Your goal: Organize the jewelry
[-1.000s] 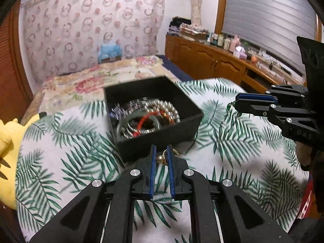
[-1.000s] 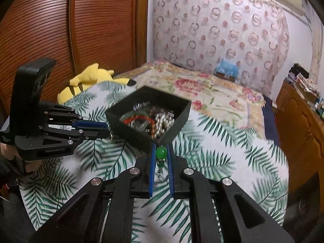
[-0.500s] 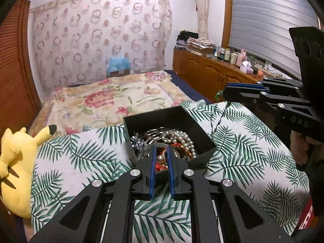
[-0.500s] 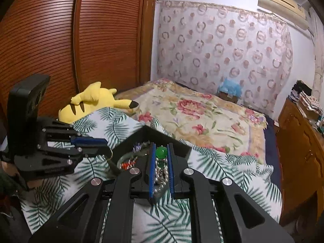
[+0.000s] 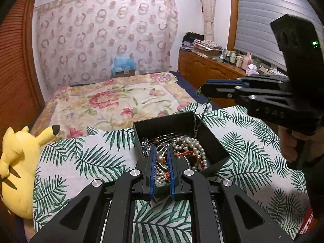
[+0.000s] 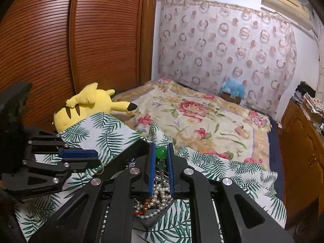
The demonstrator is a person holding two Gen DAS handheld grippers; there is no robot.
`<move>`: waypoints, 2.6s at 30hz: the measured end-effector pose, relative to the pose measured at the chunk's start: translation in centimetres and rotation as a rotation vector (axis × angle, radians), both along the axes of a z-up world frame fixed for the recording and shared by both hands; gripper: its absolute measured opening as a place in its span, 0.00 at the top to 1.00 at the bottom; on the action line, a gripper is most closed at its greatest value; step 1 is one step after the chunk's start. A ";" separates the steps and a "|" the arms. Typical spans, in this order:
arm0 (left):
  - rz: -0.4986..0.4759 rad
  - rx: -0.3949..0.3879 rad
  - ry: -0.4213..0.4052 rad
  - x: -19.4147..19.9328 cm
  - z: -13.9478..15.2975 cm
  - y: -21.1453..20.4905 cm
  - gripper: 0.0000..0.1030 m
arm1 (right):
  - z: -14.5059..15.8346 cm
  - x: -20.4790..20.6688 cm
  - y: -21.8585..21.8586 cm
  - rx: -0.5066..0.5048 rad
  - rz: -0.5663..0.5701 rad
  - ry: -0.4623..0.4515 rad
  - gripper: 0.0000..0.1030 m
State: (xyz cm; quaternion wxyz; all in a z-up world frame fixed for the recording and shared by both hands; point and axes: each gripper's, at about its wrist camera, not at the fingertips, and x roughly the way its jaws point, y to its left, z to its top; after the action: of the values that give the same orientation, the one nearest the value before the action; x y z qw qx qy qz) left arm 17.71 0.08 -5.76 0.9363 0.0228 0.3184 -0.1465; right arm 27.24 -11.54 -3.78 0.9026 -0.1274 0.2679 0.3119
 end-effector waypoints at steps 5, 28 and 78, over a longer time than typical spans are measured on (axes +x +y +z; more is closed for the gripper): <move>0.001 0.002 0.001 0.2 -0.1 0.0 0.91 | -1.5 1.8 -0.2 0.010 -0.024 0.047 0.87; -0.003 0.043 0.038 5.6 -1.4 -1.4 0.91 | -3.4 2.5 -4.0 0.073 -0.081 0.100 0.71; 0.164 0.030 0.055 -6.2 -0.6 -0.4 0.08 | -6.4 -8.9 -6.2 0.121 -0.348 0.084 0.03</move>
State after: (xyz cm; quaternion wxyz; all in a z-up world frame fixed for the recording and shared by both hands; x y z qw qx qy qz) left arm 11.55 -0.29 -6.32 0.9355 0.0066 0.3472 -0.0652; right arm 18.33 -17.71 -10.20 0.9370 -0.0113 0.3042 0.1716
